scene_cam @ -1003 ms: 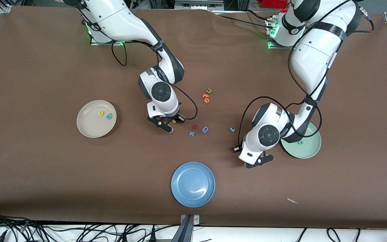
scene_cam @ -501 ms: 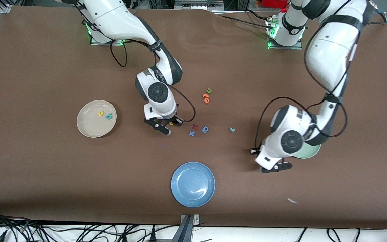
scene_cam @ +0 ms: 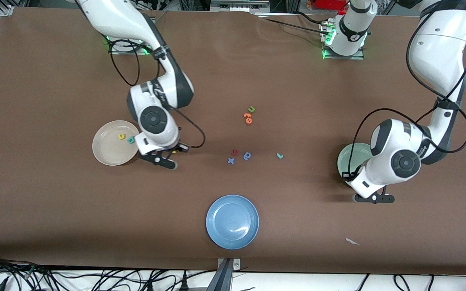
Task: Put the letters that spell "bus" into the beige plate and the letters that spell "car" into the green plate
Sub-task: 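Drop yellow o on green plate with the left gripper while the right gripper drops z, then grasp cyan r with the left gripper while the right gripper withdraws to rest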
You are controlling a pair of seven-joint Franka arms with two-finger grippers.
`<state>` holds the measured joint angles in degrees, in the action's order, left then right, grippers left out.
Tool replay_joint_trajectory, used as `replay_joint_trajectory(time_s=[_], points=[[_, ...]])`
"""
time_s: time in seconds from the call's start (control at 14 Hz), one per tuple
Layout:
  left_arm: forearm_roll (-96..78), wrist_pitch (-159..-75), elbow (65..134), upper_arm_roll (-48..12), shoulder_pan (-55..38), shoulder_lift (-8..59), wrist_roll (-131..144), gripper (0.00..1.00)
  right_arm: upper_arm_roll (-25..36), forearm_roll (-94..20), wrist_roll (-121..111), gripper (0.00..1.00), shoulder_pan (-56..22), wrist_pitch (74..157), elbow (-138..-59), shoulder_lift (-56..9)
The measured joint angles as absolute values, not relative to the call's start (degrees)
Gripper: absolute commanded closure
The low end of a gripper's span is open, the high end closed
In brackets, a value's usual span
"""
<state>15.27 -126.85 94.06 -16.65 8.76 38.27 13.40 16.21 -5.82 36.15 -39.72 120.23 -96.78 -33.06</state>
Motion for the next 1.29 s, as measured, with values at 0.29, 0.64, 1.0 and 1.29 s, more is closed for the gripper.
replay_joint_trajectory(time_s=[0.29,0.64,1.0,1.29], points=[[15.84,-140.27,108.63,-16.65,11.87,32.96,12.63,0.00,24.30,-6.04,15.34,0.83,-37.76,120.12,-105.01,-30.09],[15.84,-138.35,110.04,-17.26,12.08,30.15,12.10,0.00,25.01,-13.15,-8.27,0.68,-26.46,120.27,-110.16,-31.04],[15.78,-135.26,109.33,-24.37,9.78,29.49,28.88,0.00,24.37,-18.26,-11.64,0.01,-25.03,120.36,-110.22,-33.21],[15.78,-134.99,109.16,-24.86,2.15,30.83,46.93,0.00,24.06,-19.27,-10.82,0.00,-25.73,111.32,-103.24,-32.59]])
